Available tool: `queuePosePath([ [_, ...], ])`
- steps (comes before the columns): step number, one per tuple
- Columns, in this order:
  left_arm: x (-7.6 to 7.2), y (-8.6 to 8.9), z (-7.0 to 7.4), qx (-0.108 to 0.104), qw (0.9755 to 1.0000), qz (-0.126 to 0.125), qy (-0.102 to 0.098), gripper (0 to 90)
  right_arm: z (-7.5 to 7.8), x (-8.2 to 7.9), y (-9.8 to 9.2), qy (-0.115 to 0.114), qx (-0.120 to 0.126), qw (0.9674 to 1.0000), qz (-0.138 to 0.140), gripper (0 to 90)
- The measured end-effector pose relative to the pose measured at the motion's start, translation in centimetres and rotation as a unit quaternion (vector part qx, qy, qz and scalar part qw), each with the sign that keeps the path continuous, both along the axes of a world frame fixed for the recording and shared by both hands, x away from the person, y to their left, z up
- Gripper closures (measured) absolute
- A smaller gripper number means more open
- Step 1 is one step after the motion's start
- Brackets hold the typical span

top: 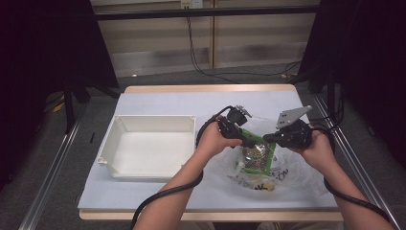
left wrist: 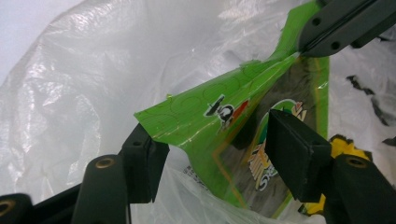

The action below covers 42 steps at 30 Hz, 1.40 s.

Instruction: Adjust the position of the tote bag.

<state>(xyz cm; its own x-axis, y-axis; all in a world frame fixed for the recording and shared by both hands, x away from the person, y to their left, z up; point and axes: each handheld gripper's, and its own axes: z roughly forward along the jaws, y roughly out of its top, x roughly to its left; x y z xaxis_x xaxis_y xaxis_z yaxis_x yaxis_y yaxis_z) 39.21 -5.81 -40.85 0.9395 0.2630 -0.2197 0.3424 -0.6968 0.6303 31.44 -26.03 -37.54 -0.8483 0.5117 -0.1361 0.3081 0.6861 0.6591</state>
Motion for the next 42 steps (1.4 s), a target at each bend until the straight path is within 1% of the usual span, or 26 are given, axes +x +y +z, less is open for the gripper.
queuePosePath([
  [2,0.1,0.0,-0.2,0.002,1.0,-0.001,0.0,42.0,0.0,0.0,0.0,-0.004,-0.003,1.0,0.0,90.0],
  [3,0.2,0.1,-0.3,-0.002,1.0,-0.006,0.007,43.3,0.0,0.0,0.1,0.0,-0.001,1.0,0.001,90.0],
  [4,0.2,0.0,-0.3,-0.003,0.9999,-0.006,0.007,51.6,-0.1,0.0,0.1,0.0,-0.008,1.0,-0.002,90.0],
  [6,0.0,0.0,-0.2,0.01,0.9999,-0.011,-0.004,56.1,-0.2,0.1,0.1,0.002,-0.012,0.9999,-0.006,90.0],
  [8,-0.1,0.0,0.1,0.018,0.9998,-0.005,-0.007,58.4,-0.3,0.1,0.1,0.004,-0.011,0.9999,-0.004,90.0],
  [10,-0.2,0.1,0.4,0.024,0.9996,-0.007,-0.011,65.1,-0.5,0.3,-0.2,0.008,-0.008,0.9999,-0.002,90.0],
  [11,-0.2,0.1,0.5,0.023,0.9997,-0.009,-0.006,65.1,-0.5,0.3,-0.2,0.008,-0.008,0.9999,-0.002,90.0],
  [14,-0.2,0.2,0.6,0.024,0.9996,-0.009,-0.008,66.7,-0.4,0.2,-0.2,0.007,-0.01,0.9999,-0.009,90.0],
  [15,-0.2,0.2,0.6,0.024,0.9996,-0.009,-0.013,66.7,-0.4,0.2,-0.2,0.007,-0.011,0.9999,-0.007,90.0],
  [17,-0.3,0.2,0.5,0.016,0.9998,-0.006,-0.004,66.6,-0.4,0.1,-0.2,0.005,-0.012,0.9999,-0.008,90.0],
  [19,-0.2,0.3,0.5,0.013,0.9999,0.001,-0.008,65.0,-0.4,0.1,-0.2,0.005,-0.01,0.9999,-0.004,90.0],
  [21,0.0,0.4,0.6,0.01,0.9999,-0.007,-0.007,60.4,-0.4,0.1,-0.3,0.004,-0.013,0.9999,-0.003,90.0],
  [23,0.0,0.3,0.7,0.006,1.0,0.003,-0.002,51.2,-0.4,0.2,-0.3,0.004,-0.01,0.9999,-0.003,90.0],
  [24,0.3,0.4,0.7,0.008,0.9999,-0.005,-0.005,47.6,-0.5,0.2,-0.4,0.004,-0.009,1.0,0.001,90.0],
  [25,0.4,0.4,0.8,0.009,0.9999,-0.002,-0.007,47.3,-0.5,0.2,-0.4,0.001,-0.009,1.0,0.003,90.0],
  [26,0.5,0.5,0.8,0.003,1.0,0.0,0.0,45.6,-0.5,0.3,-0.4,0.001,-0.009,1.0,0.003,90.0],
  [27,0.8,0.6,0.9,0.002,1.0,-0.006,-0.006,43.3,-0.4,0.3,-0.4,0.0,-0.01,0.9999,0.009,90.0],
  [28,0.8,0.6,0.9,-0.002,1.0,0.002,-0.001,43.2,-0.4,0.4,-0.3,-0.005,-0.013,0.9999,0.009,90.0],
  [30,0.8,0.5,1.0,-0.003,0.9999,-0.014,0.002,42.3,-0.2,0.5,-0.3,-0.007,-0.013,0.9998,0.016,90.0],
  [31,0.8,0.4,1.0,0.005,0.9996,-0.027,-0.005,42.3,-0.2,0.5,-0.2,-0.012,-0.016,0.9997,0.016,90.0],
  [33,0.6,0.3,0.9,0.007,0.9993,-0.035,-0.006,46.6,0.2,0.5,-0.2,-0.015,-0.013,0.9996,0.02,90.0],
  [35,0.6,0.4,1.0,0.01,0.9992,-0.037,-0.008,60.1,0.4,0.6,-0.1,-0.02,-0.006,0.9996,0.018,90.0],
  [37,0.6,0.6,0.9,0.009,0.9992,-0.039,-0.002,66.0,0.4,0.6,0.1,-0.018,-0.018,0.9995,0.017,90.0],
  [39,0.5,0.7,1.1,0.008,0.9991,-0.041,0.003,70.9,0.1,0.6,0.1,-0.017,-0.022,0.9995,0.012,90.0],
  [41,0.4,0.9,1.4,0.015,0.9985,-0.052,-0.002,73.5,0.0,0.6,-0.2,-0.012,-0.006,0.9999,-0.003,85.3],
  [42,0.2,0.8,1.6,0.014,0.9989,-0.045,0.001,74.5,-0.1,0.7,-0.3,-0.006,0.011,0.9998,-0.013,82.6],
])
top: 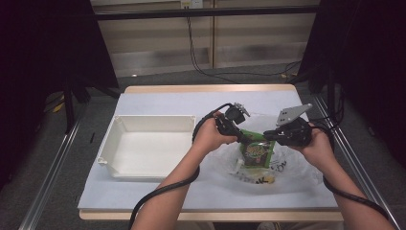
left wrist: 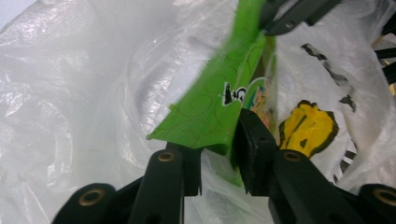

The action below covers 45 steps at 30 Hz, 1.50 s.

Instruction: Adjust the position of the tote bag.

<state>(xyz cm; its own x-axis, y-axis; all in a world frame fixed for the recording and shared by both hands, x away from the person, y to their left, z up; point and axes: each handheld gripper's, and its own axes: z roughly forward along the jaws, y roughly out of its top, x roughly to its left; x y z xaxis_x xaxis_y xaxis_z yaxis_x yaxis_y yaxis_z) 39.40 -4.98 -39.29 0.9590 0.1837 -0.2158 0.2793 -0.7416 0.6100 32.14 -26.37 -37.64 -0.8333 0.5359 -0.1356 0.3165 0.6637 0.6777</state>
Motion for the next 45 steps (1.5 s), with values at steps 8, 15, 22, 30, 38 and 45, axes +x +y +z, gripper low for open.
queuePosePath([
  [8,-1.0,0.7,1.4,0.028,0.9993,-0.018,-0.017,74.2,-0.4,-0.5,-0.8,0.04,0.033,0.9968,-0.061,42.4],
  [15,-2.1,1.1,1.8,0.049,0.9975,-0.045,-0.025,71.2,-1.9,-1.2,-1.8,0.073,0.058,0.9928,-0.075,39.1],
  [22,-3.0,0.4,1.8,0.079,0.9937,-0.073,-0.031,73.0,-3.3,-1.4,-1.8,0.095,0.075,0.989,-0.085,31.1],
  [30,-2.7,0.6,2.6,0.076,0.9941,-0.067,-0.038,75.4,-4.0,-2.1,-1.7,0.103,0.082,0.9856,-0.105,20.4],
  [38,-1.5,0.4,3.9,0.044,0.9971,-0.048,-0.04,75.6,-5.0,-3.2,-1.5,0.117,0.067,0.9852,-0.106,13.9],
  [45,-0.7,0.5,5.5,0.028,0.998,-0.032,-0.048,75.5,-4.4,-3.4,-2.6,0.14,0.079,0.9784,-0.13,10.8],
])
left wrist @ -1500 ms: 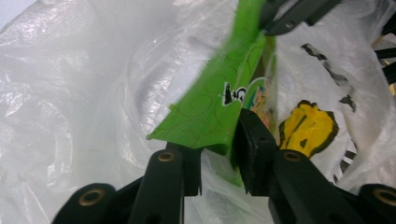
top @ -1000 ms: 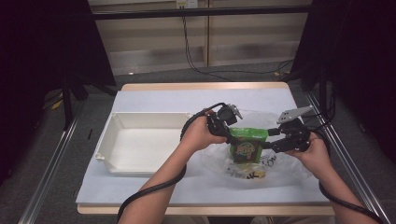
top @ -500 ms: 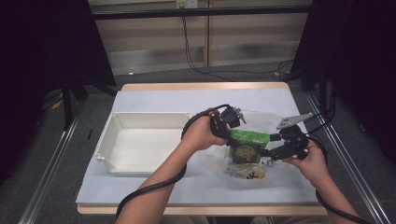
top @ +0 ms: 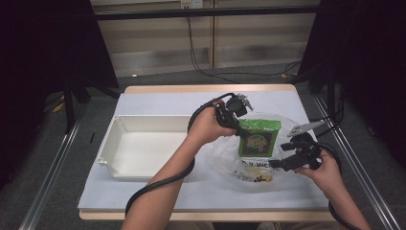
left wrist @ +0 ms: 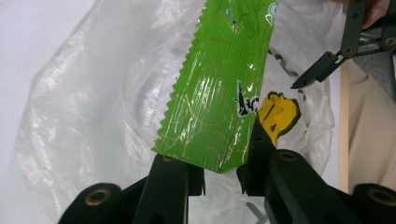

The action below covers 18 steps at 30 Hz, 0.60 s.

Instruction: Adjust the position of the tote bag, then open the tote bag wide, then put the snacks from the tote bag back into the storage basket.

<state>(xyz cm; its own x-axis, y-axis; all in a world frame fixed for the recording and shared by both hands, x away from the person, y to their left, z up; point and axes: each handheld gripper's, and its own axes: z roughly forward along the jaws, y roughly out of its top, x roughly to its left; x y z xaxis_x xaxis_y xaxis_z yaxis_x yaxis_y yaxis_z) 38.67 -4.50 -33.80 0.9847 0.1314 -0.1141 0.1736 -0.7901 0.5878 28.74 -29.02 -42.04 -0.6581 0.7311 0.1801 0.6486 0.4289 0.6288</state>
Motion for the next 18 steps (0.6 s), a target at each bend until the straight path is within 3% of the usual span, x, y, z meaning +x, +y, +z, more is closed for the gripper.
queuePosePath([
  [3,0.4,0.3,0.9,-0.003,1.0,0.007,-0.003,75.5,-0.1,-0.1,-0.3,0.003,0.015,0.9999,-0.008,10.7],
  [18,1.1,0.9,5.4,-0.015,0.9995,0.011,-0.025,75.4,-0.1,-0.5,-0.5,0.004,0.01,0.9999,-0.007,10.3],
])
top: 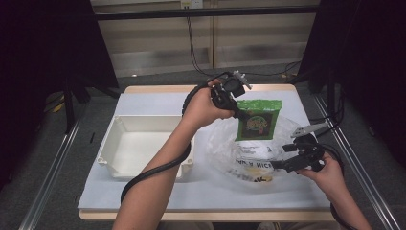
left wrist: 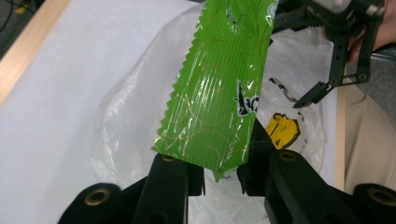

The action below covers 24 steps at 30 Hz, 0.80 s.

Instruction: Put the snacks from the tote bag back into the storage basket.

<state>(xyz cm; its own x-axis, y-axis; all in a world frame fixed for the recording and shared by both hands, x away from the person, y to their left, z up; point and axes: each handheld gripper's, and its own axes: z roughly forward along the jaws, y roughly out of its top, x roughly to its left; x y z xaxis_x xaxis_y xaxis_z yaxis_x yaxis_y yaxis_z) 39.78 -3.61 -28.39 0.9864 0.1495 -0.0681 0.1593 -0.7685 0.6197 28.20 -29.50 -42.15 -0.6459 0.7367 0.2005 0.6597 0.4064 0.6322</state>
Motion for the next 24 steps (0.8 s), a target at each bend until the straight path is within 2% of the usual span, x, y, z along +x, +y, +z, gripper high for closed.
queuePosePath([
  [3,0.1,0.0,0.5,-0.004,1.0,-0.001,-0.002,75.3,-0.2,0.1,0.0,0.001,0.006,1.0,0.004,10.3],
  [8,0.1,0.1,0.9,-0.009,1.0,0.002,0.004,75.3,-0.5,0.1,0.2,0.005,0.001,1.0,0.005,10.3],
  [11,0.3,0.7,1.3,-0.012,0.9999,0.007,0.005,75.4,-0.5,0.0,0.4,0.005,-0.004,0.9999,0.009,10.0],
  [15,0.6,1.6,2.0,-0.005,0.9999,0.013,0.0,75.4,-0.3,0.0,0.5,0.001,-0.001,1.0,0.01,9.8],
  [17,0.6,2.1,2.4,-0.011,0.9997,0.021,-0.004,75.3,-0.1,-0.1,0.6,-0.004,-0.003,0.9999,0.011,9.6],
  [18,0.7,2.4,2.6,-0.009,0.9998,0.019,0.0,75.3,0.0,-0.1,0.6,-0.007,-0.001,0.9999,0.013,9.6],
  [24,0.9,3.9,3.0,-0.006,0.9995,0.03,-0.003,75.3,0.2,-0.3,1.0,-0.012,-0.006,0.9998,0.015,9.4],
])
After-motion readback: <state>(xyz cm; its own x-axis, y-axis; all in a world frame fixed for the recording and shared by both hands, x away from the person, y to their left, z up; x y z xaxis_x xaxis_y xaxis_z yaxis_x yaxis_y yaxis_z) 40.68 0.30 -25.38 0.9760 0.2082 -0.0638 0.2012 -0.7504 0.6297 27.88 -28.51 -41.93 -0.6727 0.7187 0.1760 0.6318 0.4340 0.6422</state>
